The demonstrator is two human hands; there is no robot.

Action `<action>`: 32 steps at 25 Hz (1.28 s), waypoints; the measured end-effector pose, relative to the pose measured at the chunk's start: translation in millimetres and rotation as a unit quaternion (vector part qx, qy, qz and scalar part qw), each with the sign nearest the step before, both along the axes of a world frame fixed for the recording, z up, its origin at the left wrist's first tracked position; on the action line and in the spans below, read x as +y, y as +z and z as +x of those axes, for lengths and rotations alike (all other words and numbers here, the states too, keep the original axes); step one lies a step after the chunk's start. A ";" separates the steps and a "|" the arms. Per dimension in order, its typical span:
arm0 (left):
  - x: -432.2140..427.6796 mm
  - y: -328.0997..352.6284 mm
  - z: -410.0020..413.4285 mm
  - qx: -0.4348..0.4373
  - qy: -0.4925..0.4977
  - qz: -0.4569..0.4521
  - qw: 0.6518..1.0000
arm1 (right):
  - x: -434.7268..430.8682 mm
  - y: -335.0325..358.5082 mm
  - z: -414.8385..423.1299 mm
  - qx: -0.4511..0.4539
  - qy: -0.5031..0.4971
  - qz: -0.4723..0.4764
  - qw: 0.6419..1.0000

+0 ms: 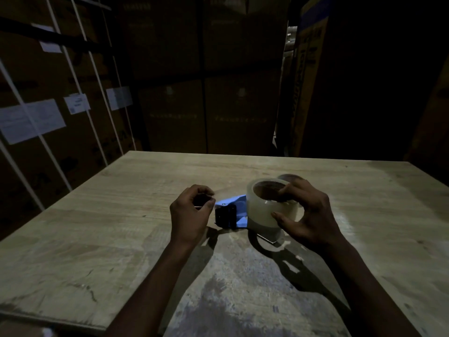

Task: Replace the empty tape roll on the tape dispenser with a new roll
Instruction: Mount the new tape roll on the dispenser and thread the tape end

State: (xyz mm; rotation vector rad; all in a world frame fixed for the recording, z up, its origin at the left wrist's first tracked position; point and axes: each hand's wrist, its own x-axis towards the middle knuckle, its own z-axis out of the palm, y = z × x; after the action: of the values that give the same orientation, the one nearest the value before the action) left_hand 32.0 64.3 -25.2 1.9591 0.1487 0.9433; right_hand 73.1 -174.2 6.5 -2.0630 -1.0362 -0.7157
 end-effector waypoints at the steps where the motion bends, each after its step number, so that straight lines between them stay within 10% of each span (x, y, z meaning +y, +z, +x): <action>1: -1.1 0.3 0.3 0.000 0.002 0.002 1.000 | 0.4 -0.9 0.7 0.004 -0.001 -0.004 1.000; 32: -1.0 10.4 -12.9 0.064 -0.061 0.092 0.992 | 10.1 -0.1 -7.1 0.029 0.001 -0.075 0.997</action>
State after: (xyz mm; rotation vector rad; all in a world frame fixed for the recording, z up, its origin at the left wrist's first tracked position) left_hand 19.2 63.3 -14.8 2.1733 0.0140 0.7747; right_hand 66.0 -164.1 6.4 -2.1970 -1.0871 -0.5902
